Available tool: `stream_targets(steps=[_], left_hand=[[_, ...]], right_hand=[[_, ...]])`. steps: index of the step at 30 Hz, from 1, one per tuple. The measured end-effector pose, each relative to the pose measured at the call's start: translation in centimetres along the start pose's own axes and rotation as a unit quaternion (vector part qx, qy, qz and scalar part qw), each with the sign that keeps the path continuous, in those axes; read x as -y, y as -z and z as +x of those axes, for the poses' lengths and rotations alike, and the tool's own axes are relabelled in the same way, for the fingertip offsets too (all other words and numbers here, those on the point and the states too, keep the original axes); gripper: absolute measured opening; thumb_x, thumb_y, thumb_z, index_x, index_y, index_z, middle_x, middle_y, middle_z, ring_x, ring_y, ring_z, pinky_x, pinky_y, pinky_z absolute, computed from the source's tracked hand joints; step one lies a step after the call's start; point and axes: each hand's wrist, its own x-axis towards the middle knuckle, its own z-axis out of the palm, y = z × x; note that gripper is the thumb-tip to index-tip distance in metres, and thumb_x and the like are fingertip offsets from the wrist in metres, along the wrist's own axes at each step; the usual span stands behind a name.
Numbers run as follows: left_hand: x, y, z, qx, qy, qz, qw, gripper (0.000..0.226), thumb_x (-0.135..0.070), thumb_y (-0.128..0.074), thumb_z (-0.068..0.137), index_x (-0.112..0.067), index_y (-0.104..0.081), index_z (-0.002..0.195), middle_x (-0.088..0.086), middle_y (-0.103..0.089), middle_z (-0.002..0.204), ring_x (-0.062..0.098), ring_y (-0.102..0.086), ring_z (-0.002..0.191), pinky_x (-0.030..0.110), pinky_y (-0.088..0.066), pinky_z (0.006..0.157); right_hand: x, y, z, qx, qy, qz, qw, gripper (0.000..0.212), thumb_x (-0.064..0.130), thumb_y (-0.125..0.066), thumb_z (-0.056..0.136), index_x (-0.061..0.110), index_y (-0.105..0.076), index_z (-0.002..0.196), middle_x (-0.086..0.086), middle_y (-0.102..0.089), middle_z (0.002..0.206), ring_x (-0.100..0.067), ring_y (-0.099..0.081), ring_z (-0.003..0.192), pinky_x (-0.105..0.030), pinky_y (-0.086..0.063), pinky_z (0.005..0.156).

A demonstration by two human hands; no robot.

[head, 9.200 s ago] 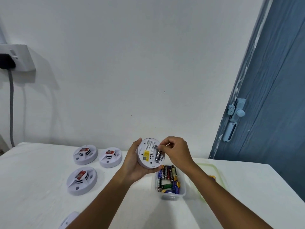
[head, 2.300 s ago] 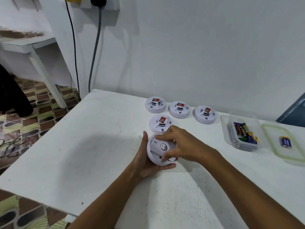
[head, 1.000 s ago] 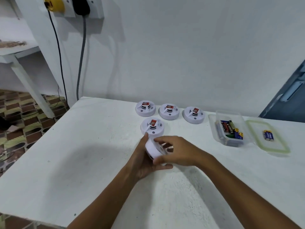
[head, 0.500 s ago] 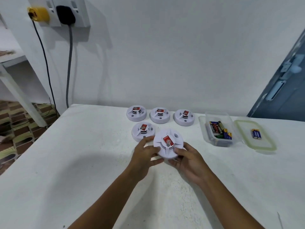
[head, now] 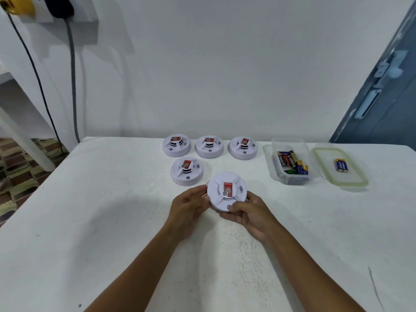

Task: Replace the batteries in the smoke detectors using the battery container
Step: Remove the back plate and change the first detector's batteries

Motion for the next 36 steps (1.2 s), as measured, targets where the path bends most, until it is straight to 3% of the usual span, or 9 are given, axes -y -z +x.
stream_targets(steps=[6,17,33,36], left_hand=[[0.14,0.18,-0.35,0.022,-0.017,-0.018,0.999,0.030,0.008,-0.057,0.085,-0.002,-0.065,0.112,0.014,-0.071,0.111,0.028,-0.068,0.103,0.033,-0.057,0.086],[0.06,0.33,-0.08,0.018,0.001,-0.100,0.995,0.028,-0.007,-0.040,0.098,-0.001,-0.059,0.118,0.021,-0.065,0.120,0.035,-0.064,0.110,0.041,-0.055,0.091],[0.21,0.63,0.13,0.034,0.006,-0.119,0.992,0.033,-0.012,-0.037,0.101,-0.003,-0.052,0.129,0.022,-0.062,0.124,0.036,-0.062,0.114,0.041,-0.055,0.091],[0.28,0.55,-0.05,0.039,-0.009,-0.093,0.995,0.035,-0.004,-0.049,0.092,-0.003,-0.054,0.127,0.020,-0.066,0.120,0.034,-0.064,0.110,0.042,-0.054,0.092]], right_hand=[[-0.15,-0.31,0.22,-0.025,0.012,-0.024,0.999,0.044,-0.019,-0.056,0.078,-0.006,-0.053,0.120,-0.024,-0.067,0.113,-0.040,-0.068,0.098,-0.049,-0.057,0.082],[-0.37,0.08,0.46,-0.015,0.017,-0.012,1.000,0.043,-0.019,-0.055,0.080,-0.007,-0.052,0.121,-0.024,-0.067,0.112,-0.041,-0.068,0.097,-0.052,-0.054,0.087],[-0.59,0.30,0.64,-0.008,0.022,-0.016,1.000,0.045,-0.017,-0.057,0.080,-0.006,-0.051,0.123,-0.024,-0.066,0.114,-0.042,-0.067,0.098,-0.048,-0.057,0.083],[-0.58,0.31,0.62,-0.005,0.024,-0.019,1.000,0.046,-0.018,-0.056,0.080,-0.005,-0.051,0.124,-0.023,-0.067,0.114,-0.041,-0.067,0.099,-0.050,-0.056,0.085]])
